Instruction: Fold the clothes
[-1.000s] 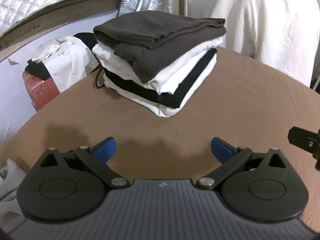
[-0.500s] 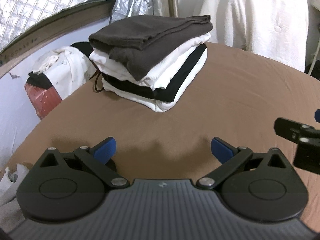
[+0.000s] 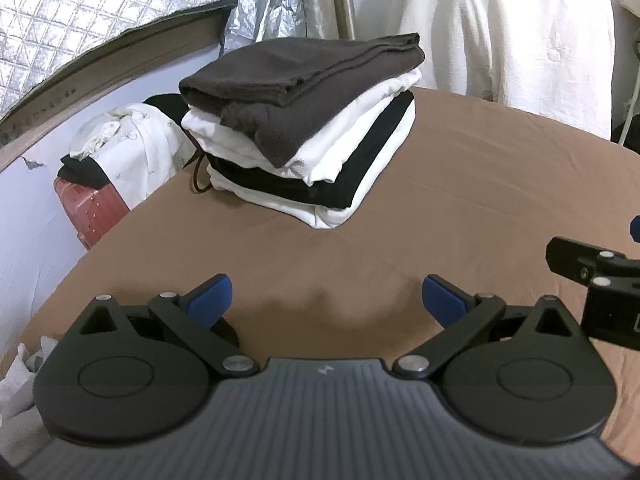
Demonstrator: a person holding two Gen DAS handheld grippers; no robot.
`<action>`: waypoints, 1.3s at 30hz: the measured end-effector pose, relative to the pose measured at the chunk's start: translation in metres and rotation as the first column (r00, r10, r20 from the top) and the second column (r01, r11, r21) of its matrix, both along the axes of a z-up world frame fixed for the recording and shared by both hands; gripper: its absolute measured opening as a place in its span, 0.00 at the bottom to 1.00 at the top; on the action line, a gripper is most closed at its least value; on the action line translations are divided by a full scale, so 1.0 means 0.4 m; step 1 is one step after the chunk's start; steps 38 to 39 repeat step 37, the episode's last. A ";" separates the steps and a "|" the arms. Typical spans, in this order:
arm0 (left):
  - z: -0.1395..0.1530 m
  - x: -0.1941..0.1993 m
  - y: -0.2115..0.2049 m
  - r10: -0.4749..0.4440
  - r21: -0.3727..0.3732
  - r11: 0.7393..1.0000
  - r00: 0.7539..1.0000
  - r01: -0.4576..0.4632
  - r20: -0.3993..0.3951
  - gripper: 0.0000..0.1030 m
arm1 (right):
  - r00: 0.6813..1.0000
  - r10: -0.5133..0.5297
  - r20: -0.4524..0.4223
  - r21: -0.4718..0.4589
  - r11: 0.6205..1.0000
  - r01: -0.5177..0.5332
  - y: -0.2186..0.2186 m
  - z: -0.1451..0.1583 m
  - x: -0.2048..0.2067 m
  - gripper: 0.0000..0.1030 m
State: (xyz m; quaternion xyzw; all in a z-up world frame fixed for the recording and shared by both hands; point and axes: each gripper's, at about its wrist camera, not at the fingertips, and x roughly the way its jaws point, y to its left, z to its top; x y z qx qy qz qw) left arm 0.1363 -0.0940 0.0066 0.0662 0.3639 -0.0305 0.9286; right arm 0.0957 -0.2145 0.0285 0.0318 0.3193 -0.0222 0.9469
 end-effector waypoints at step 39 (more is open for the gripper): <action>0.002 0.002 0.007 -0.014 0.026 1.000 1.000 0.014 0.013 1.00 | 0.999 0.038 0.031 -0.050 0.998 -0.036 0.028 0.006 -0.001 0.92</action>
